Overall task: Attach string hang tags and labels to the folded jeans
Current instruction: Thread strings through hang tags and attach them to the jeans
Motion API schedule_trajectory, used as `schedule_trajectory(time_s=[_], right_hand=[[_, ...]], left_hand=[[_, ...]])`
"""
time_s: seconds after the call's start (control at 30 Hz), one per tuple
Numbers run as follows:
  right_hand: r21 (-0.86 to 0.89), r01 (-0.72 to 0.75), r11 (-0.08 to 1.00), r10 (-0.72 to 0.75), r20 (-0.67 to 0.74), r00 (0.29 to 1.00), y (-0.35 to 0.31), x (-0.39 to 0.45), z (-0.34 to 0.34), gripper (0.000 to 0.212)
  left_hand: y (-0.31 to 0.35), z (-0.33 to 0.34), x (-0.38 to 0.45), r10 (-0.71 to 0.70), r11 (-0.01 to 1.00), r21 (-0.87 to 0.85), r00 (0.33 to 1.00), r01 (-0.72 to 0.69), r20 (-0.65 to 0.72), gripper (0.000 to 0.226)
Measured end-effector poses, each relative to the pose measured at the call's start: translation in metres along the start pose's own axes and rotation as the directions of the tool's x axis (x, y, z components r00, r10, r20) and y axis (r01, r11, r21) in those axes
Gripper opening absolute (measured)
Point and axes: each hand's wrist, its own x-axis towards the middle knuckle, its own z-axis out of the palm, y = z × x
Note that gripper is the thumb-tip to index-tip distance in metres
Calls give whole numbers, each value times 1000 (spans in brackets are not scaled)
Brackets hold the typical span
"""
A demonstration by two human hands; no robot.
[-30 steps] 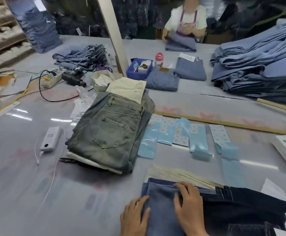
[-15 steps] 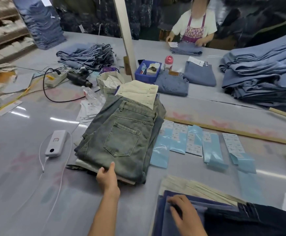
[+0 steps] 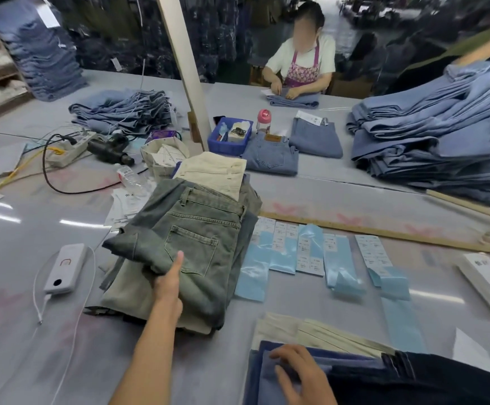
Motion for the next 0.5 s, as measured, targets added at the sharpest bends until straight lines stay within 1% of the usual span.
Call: schedule_trajectory(time_s=[0.07,0.1,0.13,0.17,0.23,0.3,0.33,0.37,0.43,0.5], right_hand=[[96,-38,995,37,13,999,-1,-9,-3,26],[168,-72,983,74,-5,997,-4,-12,-1,28],[231,-97,968,104,-18,994,-4,-14,-1,29],[271,-111,956,124,-29,992,-3,-14,1,27],[372,-191,908,199,16,980,0,-6,1,23],[481,-263,836,257,79,963,10,9,-6,22],[563,-294,772,291,98,952,12,16,-10,21],[659,-333,675,343,120,932,14,23,-12,19],[826,-399,398,485,180,856,16,37,-15,16],[908,-390,150,570,243,785,21,47,-24,20]], left_hand=[[11,7,3,-67,998,-7,996,67,-64,59],[18,11,2,-46,999,24,992,49,-113,56],[27,16,-4,2,999,44,991,4,-136,53],[37,23,-12,79,996,47,988,-74,-132,50],[56,40,-28,233,972,58,970,-230,-67,51],[77,64,-54,354,932,68,935,-356,35,49],[87,78,-69,389,917,61,916,-395,95,48],[97,93,-87,412,904,55,897,-425,157,48],[114,122,-127,461,873,26,841,-487,283,53],[124,148,-169,508,838,-25,763,-545,400,54]])
